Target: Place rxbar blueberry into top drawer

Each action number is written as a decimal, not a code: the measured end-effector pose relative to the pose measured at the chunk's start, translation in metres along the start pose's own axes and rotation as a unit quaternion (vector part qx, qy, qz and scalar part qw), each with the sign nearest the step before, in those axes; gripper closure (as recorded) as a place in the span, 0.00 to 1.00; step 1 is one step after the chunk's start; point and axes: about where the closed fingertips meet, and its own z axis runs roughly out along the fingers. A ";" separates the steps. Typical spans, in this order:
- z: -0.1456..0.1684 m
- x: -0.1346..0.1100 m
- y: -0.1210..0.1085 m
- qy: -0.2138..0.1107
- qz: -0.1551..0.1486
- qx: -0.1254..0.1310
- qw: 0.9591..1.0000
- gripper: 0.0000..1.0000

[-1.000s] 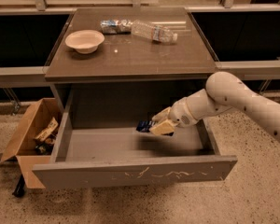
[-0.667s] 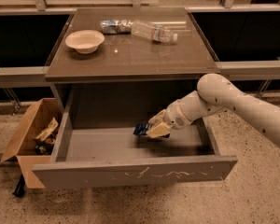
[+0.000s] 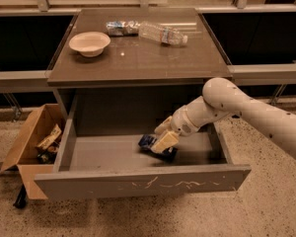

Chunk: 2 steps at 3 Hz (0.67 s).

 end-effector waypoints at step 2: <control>-0.061 -0.019 0.004 -0.102 -0.004 0.008 0.995 0.00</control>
Offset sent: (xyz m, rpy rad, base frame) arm -0.0095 -0.0875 0.1390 0.4072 -0.1523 -0.1217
